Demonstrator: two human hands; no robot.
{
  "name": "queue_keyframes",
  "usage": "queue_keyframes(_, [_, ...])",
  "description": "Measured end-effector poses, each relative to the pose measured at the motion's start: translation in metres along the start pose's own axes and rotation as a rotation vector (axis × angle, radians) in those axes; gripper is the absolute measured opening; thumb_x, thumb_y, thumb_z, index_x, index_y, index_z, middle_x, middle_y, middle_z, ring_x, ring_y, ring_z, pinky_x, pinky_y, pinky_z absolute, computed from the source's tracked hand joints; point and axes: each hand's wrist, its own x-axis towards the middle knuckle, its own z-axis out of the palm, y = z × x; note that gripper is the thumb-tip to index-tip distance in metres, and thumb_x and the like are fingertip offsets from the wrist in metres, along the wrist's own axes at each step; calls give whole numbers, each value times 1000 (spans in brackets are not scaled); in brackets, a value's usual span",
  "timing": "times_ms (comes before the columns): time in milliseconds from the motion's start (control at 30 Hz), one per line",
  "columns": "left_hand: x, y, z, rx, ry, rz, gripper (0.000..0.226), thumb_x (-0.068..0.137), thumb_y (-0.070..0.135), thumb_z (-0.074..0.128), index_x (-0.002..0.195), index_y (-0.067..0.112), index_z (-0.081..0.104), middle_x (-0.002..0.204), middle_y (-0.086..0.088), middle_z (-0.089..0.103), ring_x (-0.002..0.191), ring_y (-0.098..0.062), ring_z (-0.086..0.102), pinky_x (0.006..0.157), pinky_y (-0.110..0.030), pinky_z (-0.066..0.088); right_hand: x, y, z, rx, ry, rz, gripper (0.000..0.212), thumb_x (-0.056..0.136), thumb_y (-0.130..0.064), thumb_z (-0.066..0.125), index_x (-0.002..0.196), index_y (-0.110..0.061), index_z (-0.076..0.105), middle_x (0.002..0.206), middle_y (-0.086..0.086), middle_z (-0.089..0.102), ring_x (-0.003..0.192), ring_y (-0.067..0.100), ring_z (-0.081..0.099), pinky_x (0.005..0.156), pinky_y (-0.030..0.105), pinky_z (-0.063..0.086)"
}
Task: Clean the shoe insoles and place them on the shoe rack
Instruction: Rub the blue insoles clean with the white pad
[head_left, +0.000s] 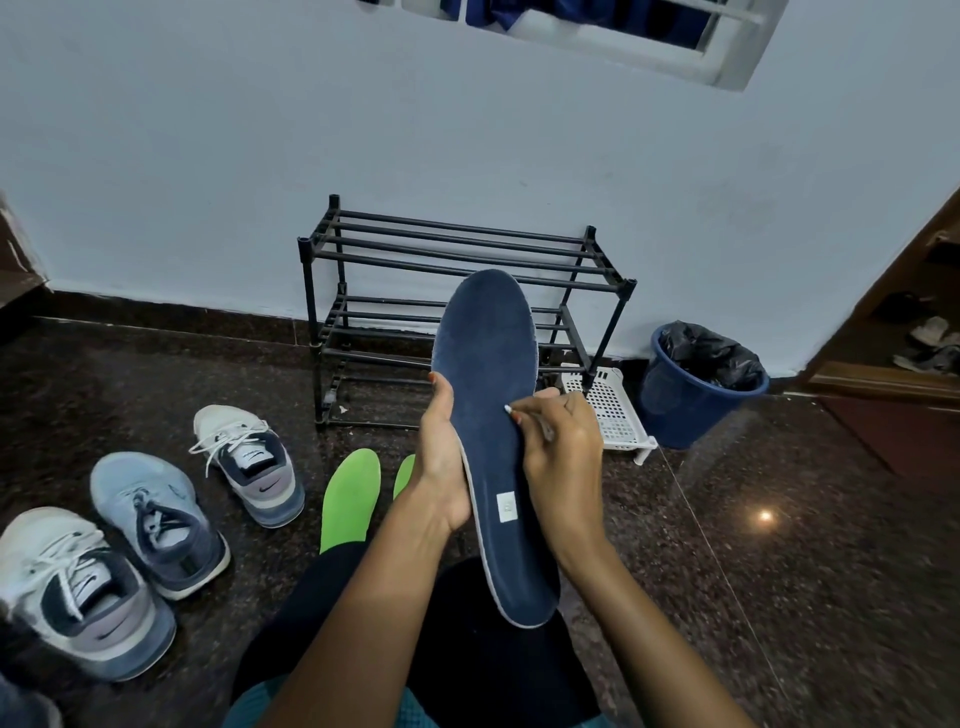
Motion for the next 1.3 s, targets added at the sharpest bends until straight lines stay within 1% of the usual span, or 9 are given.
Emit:
queue_keyframes(133, [1, 1, -2, -129, -26, -48, 94, 90, 71, 9, 119, -4, 59, 125, -18, 62, 112, -22, 62, 91, -31, 49, -15, -3, 1, -4, -27, -33, 11, 81, -1, 61, 85, -9, 69, 79, -3, 50, 78, 17, 50, 75, 3, 31])
queue_keyframes(267, [3, 0, -1, -215, -18, -2, 88, 92, 68, 12, 123, -3, 54, 130, -22, 57, 124, -26, 53, 104, -35, 39, -33, -7, 0, 52, -68, -12, 14, 80, -6, 58, 85, -10, 70, 80, -5, 51, 77, 15, 52, 74, 2, 33])
queue_keyframes(500, [-3, 4, 3, -123, -66, -50, 93, 90, 70, 10, 125, -4, 55, 126, -18, 61, 117, -22, 59, 93, -31, 49, -13, -6, -2, 5, -53, -6, 11, 82, 0, 62, 84, -8, 70, 77, -13, 45, 79, 15, 49, 73, 2, 31])
queue_keyframes(600, [-4, 2, 3, -108, -59, -52, 93, 92, 67, 10, 99, -1, 72, 107, -14, 71, 95, -19, 70, 77, -26, 56, -4, -5, 1, 4, -32, 6, 11, 82, 0, 61, 85, -7, 69, 79, -10, 45, 78, 19, 50, 73, 6, 33])
queue_keyframes(733, [-4, 4, 2, -179, -77, -50, 92, 91, 70, 10, 120, -3, 57, 127, -18, 60, 119, -22, 58, 98, -32, 44, -15, -10, 4, 19, -56, -13, 13, 83, -6, 58, 87, -9, 69, 80, -8, 48, 79, 16, 50, 74, 3, 31])
queue_keyframes(900, [-1, 2, 2, -238, -58, 18, 84, 94, 65, 11, 112, -1, 60, 128, -23, 58, 127, -29, 51, 113, -40, 31, -41, -20, 2, 107, -112, 5, 17, 82, -14, 54, 88, -12, 71, 76, -13, 46, 76, 14, 53, 72, 11, 38])
queue_keyframes(1133, [-2, 2, 3, -202, -93, -24, 89, 91, 69, 11, 118, -1, 58, 128, -18, 60, 122, -23, 55, 103, -36, 40, -23, -15, -1, 57, -108, 41, 11, 84, -4, 62, 85, -10, 70, 77, -14, 45, 79, 12, 50, 73, 4, 34])
queue_keyframes(1200, [-1, 2, 1, -170, -95, -38, 93, 90, 71, 9, 121, -3, 56, 127, -17, 61, 116, -21, 60, 99, -32, 45, -13, -12, 0, 51, -83, 42, 11, 83, -3, 62, 85, -11, 70, 79, -12, 47, 80, 12, 51, 77, 12, 38])
queue_keyframes(1300, [0, 2, 0, -163, -93, -44, 94, 90, 71, 9, 121, -4, 57, 124, -18, 62, 110, -21, 64, 95, -30, 49, -10, -12, 3, 44, -66, 35, 11, 82, -4, 63, 84, -12, 70, 79, -12, 49, 80, 16, 54, 79, 38, 45])
